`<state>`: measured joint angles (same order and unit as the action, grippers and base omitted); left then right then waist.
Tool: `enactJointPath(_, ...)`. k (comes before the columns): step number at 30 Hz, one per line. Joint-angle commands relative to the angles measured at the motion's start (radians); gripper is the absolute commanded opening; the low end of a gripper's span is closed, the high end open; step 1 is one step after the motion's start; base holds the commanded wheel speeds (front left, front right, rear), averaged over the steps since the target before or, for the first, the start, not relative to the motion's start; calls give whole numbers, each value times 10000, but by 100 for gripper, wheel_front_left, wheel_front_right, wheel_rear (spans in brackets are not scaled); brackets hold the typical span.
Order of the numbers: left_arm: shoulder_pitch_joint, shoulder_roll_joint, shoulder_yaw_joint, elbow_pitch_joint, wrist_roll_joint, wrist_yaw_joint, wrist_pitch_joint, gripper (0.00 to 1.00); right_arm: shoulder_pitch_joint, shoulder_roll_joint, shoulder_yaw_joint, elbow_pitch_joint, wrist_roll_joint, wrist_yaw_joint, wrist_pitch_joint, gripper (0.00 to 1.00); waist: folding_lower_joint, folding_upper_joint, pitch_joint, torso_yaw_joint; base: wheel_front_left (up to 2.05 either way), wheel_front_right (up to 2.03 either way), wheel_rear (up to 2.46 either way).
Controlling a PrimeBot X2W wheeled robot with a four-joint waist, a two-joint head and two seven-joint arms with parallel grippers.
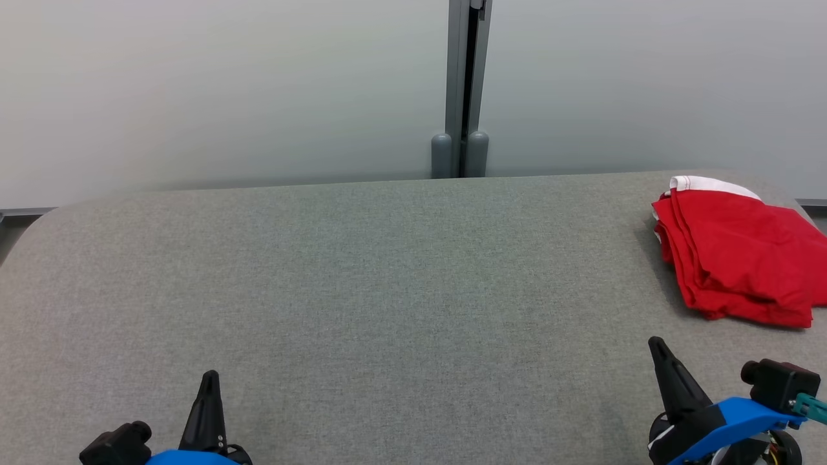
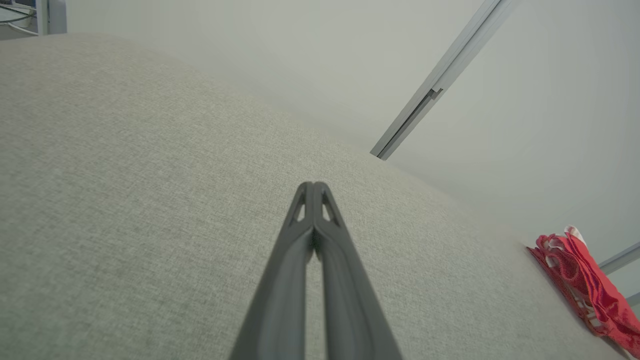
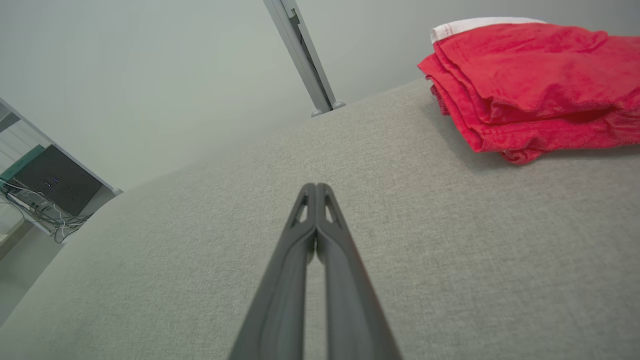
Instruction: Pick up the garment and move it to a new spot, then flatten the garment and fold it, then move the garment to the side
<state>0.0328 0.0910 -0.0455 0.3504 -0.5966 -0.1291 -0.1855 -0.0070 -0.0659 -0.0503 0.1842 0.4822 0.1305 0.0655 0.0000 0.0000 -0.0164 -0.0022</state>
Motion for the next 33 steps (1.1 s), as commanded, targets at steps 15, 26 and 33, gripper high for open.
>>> enactJointPath(15, -599, -71, 368, -379, -2190, -7, 638, 0, -425, 37, -160, 15, 2457, 1, 99, 0, 0, 0, 26, 4, 0, 0, 0)
enactJointPath(26, -755, -123, 587, -502, -3517, -9, 1034, 0, -534, 56, -242, 109, 3928, 1, 160, 0, 0, 0, 46, 6, 0, 0, 0)
enactJointPath(33, -831, -151, 700, -574, -4279, -11, 1260, 0, -608, 68, -293, 165, 4786, 1, 201, 0, 0, 0, 58, 7, 0, 0, 0)
